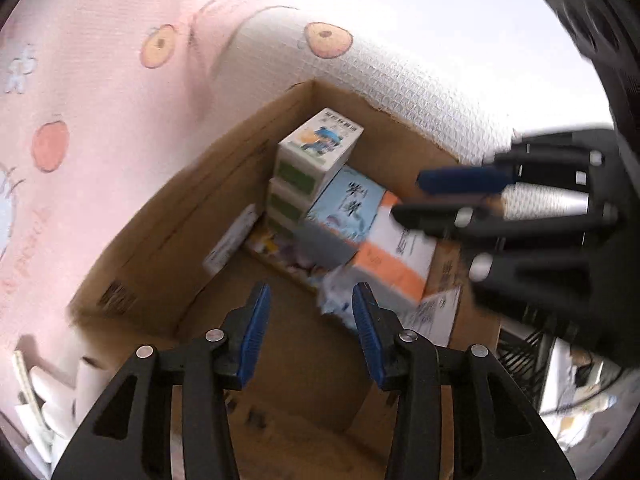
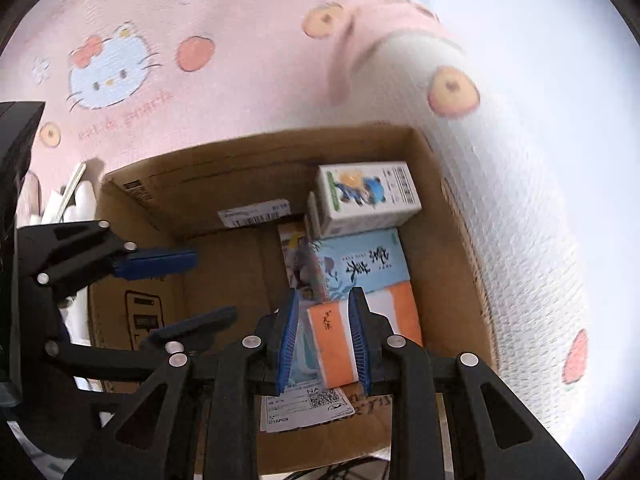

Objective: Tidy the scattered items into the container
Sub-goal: 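Move both grippers back from the box to the pile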

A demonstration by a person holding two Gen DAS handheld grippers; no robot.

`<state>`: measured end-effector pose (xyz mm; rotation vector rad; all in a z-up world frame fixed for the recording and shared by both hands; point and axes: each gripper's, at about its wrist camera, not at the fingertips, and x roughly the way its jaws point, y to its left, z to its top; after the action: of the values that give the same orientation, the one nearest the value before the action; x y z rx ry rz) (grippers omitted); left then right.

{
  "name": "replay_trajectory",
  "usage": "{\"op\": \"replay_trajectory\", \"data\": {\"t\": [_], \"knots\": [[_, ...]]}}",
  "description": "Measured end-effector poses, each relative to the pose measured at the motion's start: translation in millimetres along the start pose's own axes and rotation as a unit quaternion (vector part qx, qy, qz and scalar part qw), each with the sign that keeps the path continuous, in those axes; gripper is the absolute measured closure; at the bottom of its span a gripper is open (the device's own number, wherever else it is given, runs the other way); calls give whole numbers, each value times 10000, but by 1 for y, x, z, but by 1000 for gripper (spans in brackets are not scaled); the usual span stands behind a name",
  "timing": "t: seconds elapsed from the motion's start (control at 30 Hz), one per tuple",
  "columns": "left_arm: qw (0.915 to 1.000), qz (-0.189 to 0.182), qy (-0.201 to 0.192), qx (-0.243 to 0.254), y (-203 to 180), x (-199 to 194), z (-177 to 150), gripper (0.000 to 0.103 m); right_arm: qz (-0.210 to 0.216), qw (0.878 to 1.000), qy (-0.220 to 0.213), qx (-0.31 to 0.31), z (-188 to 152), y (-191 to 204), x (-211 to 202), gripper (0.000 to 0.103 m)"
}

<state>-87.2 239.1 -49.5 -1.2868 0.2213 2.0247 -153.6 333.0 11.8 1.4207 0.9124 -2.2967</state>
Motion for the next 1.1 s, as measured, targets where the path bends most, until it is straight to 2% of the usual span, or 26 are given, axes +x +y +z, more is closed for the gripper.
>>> {"op": "replay_trajectory", "data": {"t": [0.17,0.23,0.33,0.43,0.53,0.7,0.87,1.0,1.1], "knots": [[9997,213,-144,-16,18,-12,-52,56,-156,9963,-738,-404,-7,38,-27,81],[9987,117,-472,126,28,-32,-72,56,-25,9941,-918,-583,-8,49,-36,81],[9930,823,-733,418,24,-59,-88,55,348,9923,-995,-646,-6,61,-43,81],[9882,1074,-848,695,21,-77,-105,55,856,9904,-963,-492,-1,73,-38,81],[9861,1259,-859,667,26,-86,-121,55,992,9879,-1089,-485,5,88,-32,81],[9853,1513,-754,265,54,-89,-148,55,851,9833,-1327,-912,11,128,-42,81],[9862,1555,-348,-454,95,-86,-175,55,968,9749,-1255,-1565,22,176,-37,81],[9820,1481,-249,-1143,129,-91,-193,55,1057,9662,-1022,-2120,32,213,-23,81],[9756,1383,-293,-1679,155,-96,-201,55,1375,9569,-725,-2452,42,238,-8,81]]}}
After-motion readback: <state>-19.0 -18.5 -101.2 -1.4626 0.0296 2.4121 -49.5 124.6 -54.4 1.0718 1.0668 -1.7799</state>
